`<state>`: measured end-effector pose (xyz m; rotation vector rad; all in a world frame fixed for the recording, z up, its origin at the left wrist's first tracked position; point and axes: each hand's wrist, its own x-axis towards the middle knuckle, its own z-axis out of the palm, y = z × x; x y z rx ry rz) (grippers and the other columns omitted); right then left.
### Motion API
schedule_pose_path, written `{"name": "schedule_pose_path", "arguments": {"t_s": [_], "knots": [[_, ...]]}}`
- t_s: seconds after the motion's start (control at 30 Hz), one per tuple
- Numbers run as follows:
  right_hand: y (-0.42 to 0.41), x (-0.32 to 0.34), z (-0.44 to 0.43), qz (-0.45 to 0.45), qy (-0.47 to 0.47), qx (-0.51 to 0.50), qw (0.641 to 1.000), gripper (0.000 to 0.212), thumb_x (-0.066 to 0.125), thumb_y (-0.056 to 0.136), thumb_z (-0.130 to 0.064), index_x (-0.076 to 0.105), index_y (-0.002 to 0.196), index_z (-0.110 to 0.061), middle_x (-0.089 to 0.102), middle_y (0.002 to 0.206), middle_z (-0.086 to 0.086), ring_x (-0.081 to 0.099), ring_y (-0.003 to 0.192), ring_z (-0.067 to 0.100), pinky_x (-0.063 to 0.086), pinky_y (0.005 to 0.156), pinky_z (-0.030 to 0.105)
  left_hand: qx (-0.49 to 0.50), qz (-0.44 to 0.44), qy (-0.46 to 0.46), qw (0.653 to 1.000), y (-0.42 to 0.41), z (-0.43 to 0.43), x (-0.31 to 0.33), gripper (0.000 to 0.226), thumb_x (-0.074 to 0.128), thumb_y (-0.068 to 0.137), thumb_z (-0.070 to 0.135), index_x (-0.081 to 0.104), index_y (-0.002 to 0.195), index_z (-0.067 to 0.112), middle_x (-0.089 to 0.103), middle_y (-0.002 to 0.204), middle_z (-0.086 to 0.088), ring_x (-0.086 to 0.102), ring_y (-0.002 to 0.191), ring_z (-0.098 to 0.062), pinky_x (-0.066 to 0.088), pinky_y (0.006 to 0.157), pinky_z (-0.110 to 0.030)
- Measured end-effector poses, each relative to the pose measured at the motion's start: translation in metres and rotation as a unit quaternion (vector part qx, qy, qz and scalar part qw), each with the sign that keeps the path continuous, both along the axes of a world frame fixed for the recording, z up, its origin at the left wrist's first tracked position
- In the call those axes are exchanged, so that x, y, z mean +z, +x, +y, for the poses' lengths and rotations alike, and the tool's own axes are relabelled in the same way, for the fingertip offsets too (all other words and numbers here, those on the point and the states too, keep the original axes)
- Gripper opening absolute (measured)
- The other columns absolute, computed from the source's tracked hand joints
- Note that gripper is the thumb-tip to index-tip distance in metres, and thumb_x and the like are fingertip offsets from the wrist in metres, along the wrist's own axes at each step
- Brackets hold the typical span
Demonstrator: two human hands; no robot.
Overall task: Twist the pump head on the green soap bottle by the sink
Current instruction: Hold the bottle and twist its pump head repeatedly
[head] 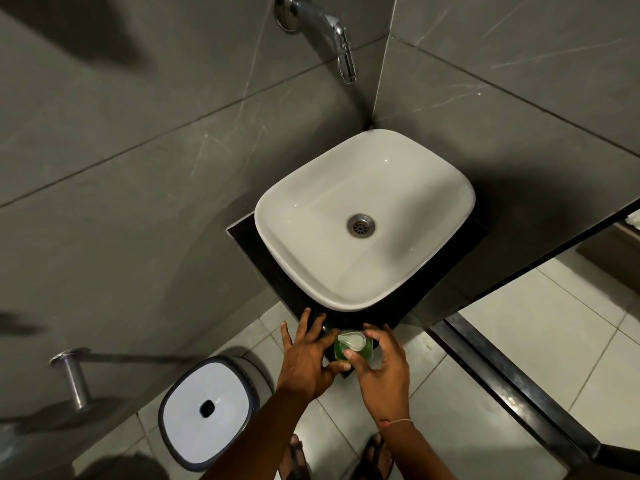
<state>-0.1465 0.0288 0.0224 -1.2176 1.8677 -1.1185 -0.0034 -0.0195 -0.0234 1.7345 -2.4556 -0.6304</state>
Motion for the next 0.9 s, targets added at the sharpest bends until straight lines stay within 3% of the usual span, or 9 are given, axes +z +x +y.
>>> {"name": "schedule_pose_path", "arguments": {"t_s": [0.1, 0.3, 0.47, 0.6, 0.73, 0.9], "knots": [[-0.005, -0.002, 0.000, 0.000, 0.003, 0.018, 1.000, 0.038, 0.075, 0.074, -0.019, 0.062, 0.103, -0.040, 0.057, 0.122, -0.024, 0.039, 0.132, 0.011, 0.036, 0.106, 0.053, 0.002, 0.002, -0.001, 1.000, 0.000, 0.000, 0.001, 0.070, 0.054, 0.078, 0.069, 0.041, 0.138, 0.036, 0.022, 0.157, 0.002, -0.014, 0.144, -0.018, -0.022, 0.108, -0.056], [-0.011, 0.000, 0.000, 0.008, 0.014, 0.055, 0.998, 0.046, 0.069, 0.071, -0.045, 0.054, 0.114, -0.049, 0.050, 0.133, -0.025, 0.031, 0.136, 0.004, 0.025, 0.111, 0.061, -0.002, 0.003, -0.004, 1.000, 0.000, 0.001, -0.002, 0.072, 0.042, 0.077, 0.075, 0.042, 0.137, 0.034, 0.022, 0.157, 0.001, -0.016, 0.143, -0.018, -0.020, 0.109, -0.058], [-0.012, -0.001, -0.001, -0.006, 0.002, 0.044, 0.999, 0.044, 0.080, 0.070, -0.018, 0.060, 0.102, -0.041, 0.056, 0.125, -0.024, 0.035, 0.134, 0.005, 0.031, 0.108, 0.056, 0.000, 0.004, -0.001, 1.000, 0.001, 0.001, -0.003, 0.073, 0.045, 0.078, 0.076, 0.042, 0.138, 0.034, 0.023, 0.157, 0.001, -0.014, 0.144, -0.020, -0.020, 0.108, -0.057], [-0.020, -0.002, -0.005, -0.007, -0.002, 0.070, 0.997, 0.048, 0.077, 0.070, -0.016, 0.062, 0.105, -0.044, 0.058, 0.125, -0.021, 0.036, 0.134, 0.008, 0.032, 0.110, 0.053, -0.002, 0.002, -0.002, 1.000, 0.001, 0.000, -0.005, 0.074, 0.045, 0.076, 0.077, 0.042, 0.137, 0.035, 0.025, 0.156, 0.000, -0.012, 0.144, -0.020, -0.018, 0.109, -0.059], [-0.026, 0.000, -0.008, -0.008, 0.005, 0.105, 0.994, 0.061, 0.075, 0.071, -0.004, 0.061, 0.105, -0.052, 0.057, 0.121, -0.030, 0.037, 0.133, 0.005, 0.031, 0.112, 0.041, -0.006, 0.003, -0.006, 1.000, 0.001, 0.000, -0.005, 0.076, 0.039, 0.075, 0.079, 0.042, 0.137, 0.035, 0.025, 0.156, -0.001, -0.012, 0.144, -0.020, -0.019, 0.108, -0.059], [-0.033, 0.000, -0.011, 0.000, 0.027, 0.137, 0.990, 0.055, 0.072, 0.073, -0.001, 0.065, 0.106, -0.044, 0.058, 0.121, -0.023, 0.034, 0.131, -0.002, 0.028, 0.113, 0.035, -0.006, 0.006, -0.005, 1.000, 0.002, 0.001, -0.001, 0.072, 0.047, 0.077, 0.074, 0.043, 0.137, 0.035, 0.026, 0.156, -0.001, -0.008, 0.145, -0.023, -0.019, 0.108, -0.059]]}}
